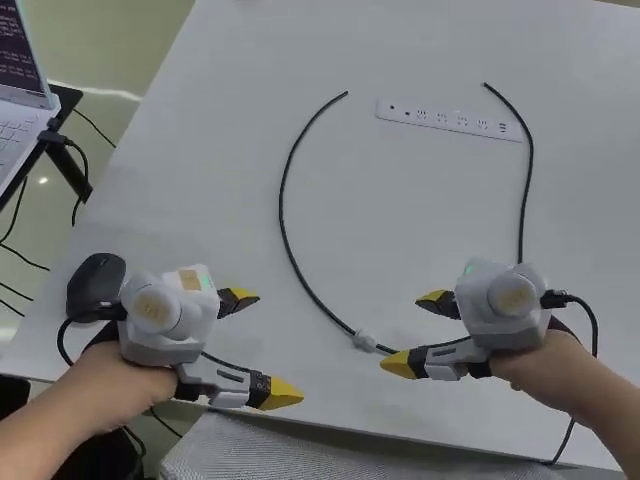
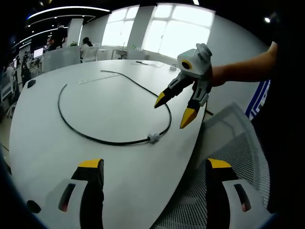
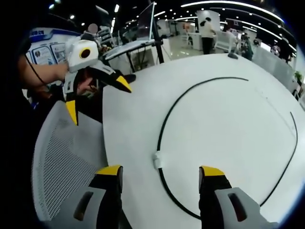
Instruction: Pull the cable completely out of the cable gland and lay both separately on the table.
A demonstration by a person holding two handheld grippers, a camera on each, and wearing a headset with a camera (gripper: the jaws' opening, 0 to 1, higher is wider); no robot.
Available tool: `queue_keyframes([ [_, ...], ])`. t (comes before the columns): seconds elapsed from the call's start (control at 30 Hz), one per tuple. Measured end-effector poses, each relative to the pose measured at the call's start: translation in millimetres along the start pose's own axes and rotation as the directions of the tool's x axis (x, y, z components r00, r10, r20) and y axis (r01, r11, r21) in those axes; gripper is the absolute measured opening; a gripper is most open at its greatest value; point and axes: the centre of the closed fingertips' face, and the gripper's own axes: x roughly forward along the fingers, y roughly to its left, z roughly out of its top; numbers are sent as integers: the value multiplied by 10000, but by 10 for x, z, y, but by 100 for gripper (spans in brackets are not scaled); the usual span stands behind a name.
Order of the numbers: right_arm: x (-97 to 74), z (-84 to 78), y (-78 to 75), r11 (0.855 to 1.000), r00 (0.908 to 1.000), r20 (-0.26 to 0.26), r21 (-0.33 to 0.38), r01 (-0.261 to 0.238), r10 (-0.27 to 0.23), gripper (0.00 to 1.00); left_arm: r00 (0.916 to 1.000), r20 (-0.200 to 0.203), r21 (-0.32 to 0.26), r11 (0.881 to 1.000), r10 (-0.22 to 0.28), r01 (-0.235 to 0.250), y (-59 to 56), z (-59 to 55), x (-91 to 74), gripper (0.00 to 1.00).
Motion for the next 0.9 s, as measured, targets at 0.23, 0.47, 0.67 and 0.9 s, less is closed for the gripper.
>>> queue_keyframes([
  [0.23, 142, -55, -18, 9997, 9987, -497, -211, -110, 99, 55, 9999, -112, 108, 9999, -97, 98, -32, -43, 27, 88],
  [0.47, 275, -131, 6, 9992, 9947, -975, -210, -352, 330, 41, 9998, -167, -8, 10000, -50, 50, -22, -88, 27, 88],
  [0.67, 353, -147, 21, 9986, 9924, -1156, -297, -447, 410, 34, 9996, -266, -36, 9999, -95, 94, -22, -119, 22, 88],
  [0.9, 445, -180, 19, 9968, 9898, -1359, -619, -512, 424, 27, 9995, -300, -36, 9999, -112, 111, -26, -140, 22, 87],
])
